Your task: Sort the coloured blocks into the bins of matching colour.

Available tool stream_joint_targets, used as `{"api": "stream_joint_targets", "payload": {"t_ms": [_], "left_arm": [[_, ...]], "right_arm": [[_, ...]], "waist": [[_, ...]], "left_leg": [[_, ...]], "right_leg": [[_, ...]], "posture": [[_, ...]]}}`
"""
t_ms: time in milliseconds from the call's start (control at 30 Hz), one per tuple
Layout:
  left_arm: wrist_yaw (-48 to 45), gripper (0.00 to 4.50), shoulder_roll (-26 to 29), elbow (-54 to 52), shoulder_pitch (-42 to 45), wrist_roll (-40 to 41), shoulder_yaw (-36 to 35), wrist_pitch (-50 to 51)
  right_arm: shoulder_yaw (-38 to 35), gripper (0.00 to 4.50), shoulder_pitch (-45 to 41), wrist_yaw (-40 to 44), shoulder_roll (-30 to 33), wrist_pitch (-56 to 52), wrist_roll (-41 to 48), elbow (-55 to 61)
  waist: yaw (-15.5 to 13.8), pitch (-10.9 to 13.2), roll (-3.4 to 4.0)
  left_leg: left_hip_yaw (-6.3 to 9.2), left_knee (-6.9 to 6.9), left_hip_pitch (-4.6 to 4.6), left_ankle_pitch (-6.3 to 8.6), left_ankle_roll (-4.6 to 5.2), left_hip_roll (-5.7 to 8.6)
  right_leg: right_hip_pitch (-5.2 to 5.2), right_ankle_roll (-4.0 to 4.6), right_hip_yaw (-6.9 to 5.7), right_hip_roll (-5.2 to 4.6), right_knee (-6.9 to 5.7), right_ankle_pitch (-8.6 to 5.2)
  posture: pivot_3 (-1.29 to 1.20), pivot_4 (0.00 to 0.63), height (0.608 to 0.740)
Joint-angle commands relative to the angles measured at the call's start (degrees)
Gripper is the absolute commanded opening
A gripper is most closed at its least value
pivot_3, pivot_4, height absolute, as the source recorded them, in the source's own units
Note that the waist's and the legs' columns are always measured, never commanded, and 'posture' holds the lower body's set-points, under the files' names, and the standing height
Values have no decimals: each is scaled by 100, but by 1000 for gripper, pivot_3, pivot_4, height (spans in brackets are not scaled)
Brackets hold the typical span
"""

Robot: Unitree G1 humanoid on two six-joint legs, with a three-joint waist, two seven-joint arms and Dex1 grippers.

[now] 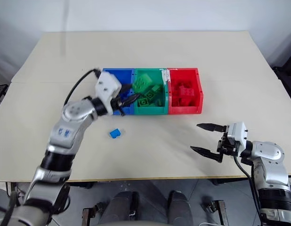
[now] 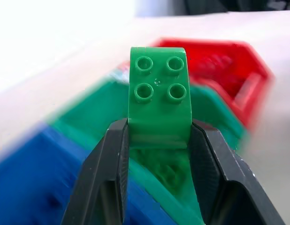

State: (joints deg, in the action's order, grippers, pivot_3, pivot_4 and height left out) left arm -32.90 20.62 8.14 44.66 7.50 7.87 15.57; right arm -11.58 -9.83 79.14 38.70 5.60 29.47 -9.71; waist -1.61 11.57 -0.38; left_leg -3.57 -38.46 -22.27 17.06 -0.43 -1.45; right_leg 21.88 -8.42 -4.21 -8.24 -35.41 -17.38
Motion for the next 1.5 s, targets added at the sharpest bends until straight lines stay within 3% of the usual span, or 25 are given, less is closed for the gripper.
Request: {"api": "stream_joint_targets", "payload": {"t_ms": [33,133,400,467,600,800,900,1067,1200,1333,1500], "left_arm": [[-318,1437,-75,850,402,-186,132,-448],[-435,1437,-103,1201,554,-275,163,-548],[-554,4018,-55,1117,426,-224,-45,-601],[-656,4480,9,913,295,-185,-94,-670],[-1177,4480,347,176,-260,132,-310,-827],[-2203,4480,1330,-852,-1783,838,-969,-1245],[-2441,4480,1691,-1586,-2937,1577,-1919,-1195],[-2491,4480,2089,-2252,-4560,2009,-2914,-782],[-2638,4480,2161,-1936,-5638,1838,-3713,-1283],[-2709,4480,2185,-1272,-6163,1747,-4288,-1767],[-2638,4480,2106,-1346,-6329,1791,-4272,-1866]], "right_arm": [[-154,4500,-2,-17,52,-82,188,171],[-306,4500,28,-204,-18,-143,334,334],[-824,4500,390,-985,-229,-407,808,1135],[-853,4500,381,-1047,-263,-343,789,1180],[-785,4500,281,-1069,-305,-348,781,1276],[-555,4500,7,-903,-350,-385,750,1231],[-376,4500,-147,-663,-357,-273,657,1076],[-191,4500,-311,-328,-352,-190,601,869],[37,4500,-491,99,-276,49,392,515],[78,4500,-632,417,-203,182,308,126],[103,4500,-843,611,-141,235,283,-216]], "waist": [[21,0,0],[55,0,0],[-2,0,-1],[11,0,-1],[48,0,0],[167,0,0],[187,0,0],[161,-1,0],[183,-2,-2],[168,-2,-2],[175,-2,-2]], "left_leg": [[-3,8,-1,1,1,0],[-16,30,-1,2,0,-1],[-14,7,-48,1,0,-2],[-14,-1,-52,2,2,-2],[-14,-7,-53,2,2,-4],[-15,2,-49,1,0,-14],[-16,-2,-50,3,1,-18],[-11,-1,-49,7,2,-21],[-17,0,-44,12,6,-23],[-17,7,-35,15,3,-24],[-28,21,-15,27,17,-29]], "right_leg": [[-1,-3,0,0,-3,2],[10,-4,0,1,4,2],[49,-7,-3,1,-7,3],[49,-10,-2,1,-7,5],[51,-11,-1,1,-15,6],[57,-5,2,7,-19,5],[57,-4,3,7,-16,6],[55,-1,5,3,-15,6],[54,2,7,0,-12,6],[57,16,2,0,-10,-1],[54,24,2,-5,-12,-2]], "posture": [[0,150,740],[0,150,740],[0,150,740],[0,150,740],[0,150,740],[0,150,740],[0,150,740],[0,150,740],[0,150,740],[0,150,740],[0,150,740]]}}
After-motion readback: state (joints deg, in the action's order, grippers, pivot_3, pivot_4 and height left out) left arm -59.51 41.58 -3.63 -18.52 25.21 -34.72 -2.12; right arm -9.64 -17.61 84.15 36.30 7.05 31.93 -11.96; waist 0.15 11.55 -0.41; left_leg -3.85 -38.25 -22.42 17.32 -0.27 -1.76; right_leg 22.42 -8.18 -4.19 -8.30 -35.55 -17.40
